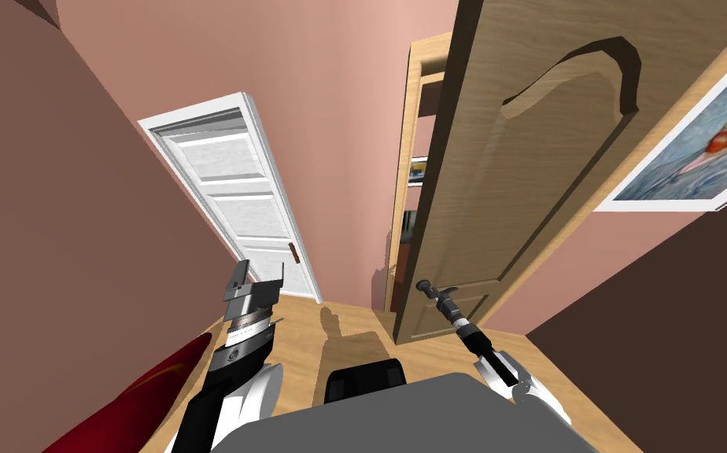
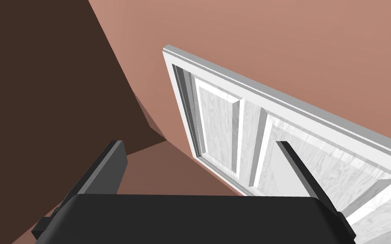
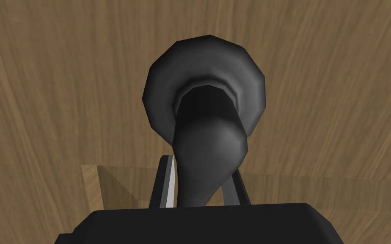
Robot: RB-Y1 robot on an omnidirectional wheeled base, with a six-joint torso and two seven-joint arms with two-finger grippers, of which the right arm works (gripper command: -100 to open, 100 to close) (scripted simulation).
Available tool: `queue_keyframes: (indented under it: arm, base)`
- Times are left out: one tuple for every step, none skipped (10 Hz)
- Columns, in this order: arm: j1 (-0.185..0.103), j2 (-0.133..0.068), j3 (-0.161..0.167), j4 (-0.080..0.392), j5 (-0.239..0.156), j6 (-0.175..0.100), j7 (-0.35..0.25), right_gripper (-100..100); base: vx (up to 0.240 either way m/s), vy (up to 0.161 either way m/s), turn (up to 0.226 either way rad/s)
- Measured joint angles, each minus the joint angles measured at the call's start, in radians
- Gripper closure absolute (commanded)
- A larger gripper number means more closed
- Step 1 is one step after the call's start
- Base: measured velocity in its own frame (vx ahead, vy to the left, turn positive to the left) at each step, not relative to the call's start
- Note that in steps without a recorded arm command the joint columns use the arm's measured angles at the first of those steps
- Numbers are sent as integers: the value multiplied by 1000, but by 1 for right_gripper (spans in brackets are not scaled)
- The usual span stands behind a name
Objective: Pull the door open
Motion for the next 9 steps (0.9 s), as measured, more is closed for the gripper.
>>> queue_keyframes:
  arm:
    - [5,-5,0,13,4,-21,-5,100]
    - [17,-12,-1,10,9,-36,-13,100]
    - [24,-20,-2,18,14,-56,-22,100]
    - [32,-27,-5,27,18,-80,-29,100]
    - [43,-35,-5,28,23,-97,-38,100]
    - [54,-41,-4,29,29,-114,-48,100]
    - [56,-39,-1,31,31,-118,-51,100]
    - [63,-42,-4,33,33,-126,-54,100]
    - [69,-46,-8,37,35,-140,-57,100]
  base:
    - [-182,-71,171]
    - [-179,-65,155]
    - [-197,-61,162]
    - [-198,-68,143]
    - [-209,-112,161]
    - [-97,-52,45]
    - [-156,-51,186]
    - [-230,-98,218]
    - [-235,-96,201]
